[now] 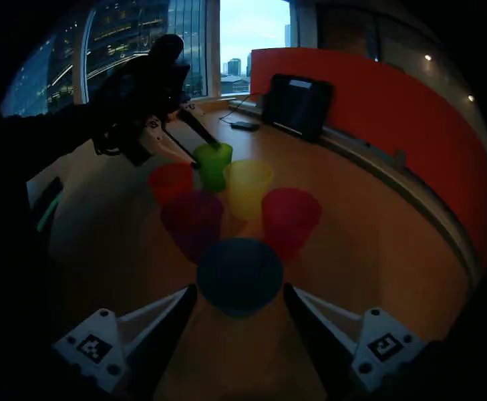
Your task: Pour water
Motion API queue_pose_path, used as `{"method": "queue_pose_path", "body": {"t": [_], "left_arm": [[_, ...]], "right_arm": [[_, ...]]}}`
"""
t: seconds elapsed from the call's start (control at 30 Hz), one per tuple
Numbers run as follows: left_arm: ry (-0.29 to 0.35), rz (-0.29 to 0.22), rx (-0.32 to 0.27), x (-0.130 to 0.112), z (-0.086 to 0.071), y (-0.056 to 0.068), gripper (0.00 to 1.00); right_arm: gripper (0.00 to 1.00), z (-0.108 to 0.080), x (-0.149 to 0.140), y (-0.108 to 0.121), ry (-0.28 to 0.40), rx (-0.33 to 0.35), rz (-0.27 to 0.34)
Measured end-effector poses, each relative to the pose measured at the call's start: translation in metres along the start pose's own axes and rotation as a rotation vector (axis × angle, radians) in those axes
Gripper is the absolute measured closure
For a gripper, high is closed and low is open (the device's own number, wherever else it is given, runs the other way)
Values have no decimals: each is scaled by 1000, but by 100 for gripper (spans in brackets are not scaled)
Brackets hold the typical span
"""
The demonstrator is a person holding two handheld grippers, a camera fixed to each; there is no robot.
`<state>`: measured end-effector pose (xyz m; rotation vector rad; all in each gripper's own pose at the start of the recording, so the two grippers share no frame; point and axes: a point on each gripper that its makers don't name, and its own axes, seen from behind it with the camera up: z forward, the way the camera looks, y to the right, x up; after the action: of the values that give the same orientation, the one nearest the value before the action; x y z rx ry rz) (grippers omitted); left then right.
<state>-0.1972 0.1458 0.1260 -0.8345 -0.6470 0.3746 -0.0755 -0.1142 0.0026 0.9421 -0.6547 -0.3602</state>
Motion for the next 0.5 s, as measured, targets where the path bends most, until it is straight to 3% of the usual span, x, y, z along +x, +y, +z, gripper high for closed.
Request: {"method": "queue_pose_path", "body": {"t": [0.5], "left_arm": [[-4,21,-4,5,8,5,2]], "right_arm": [[0,2,0,0,2,2,1]]}}
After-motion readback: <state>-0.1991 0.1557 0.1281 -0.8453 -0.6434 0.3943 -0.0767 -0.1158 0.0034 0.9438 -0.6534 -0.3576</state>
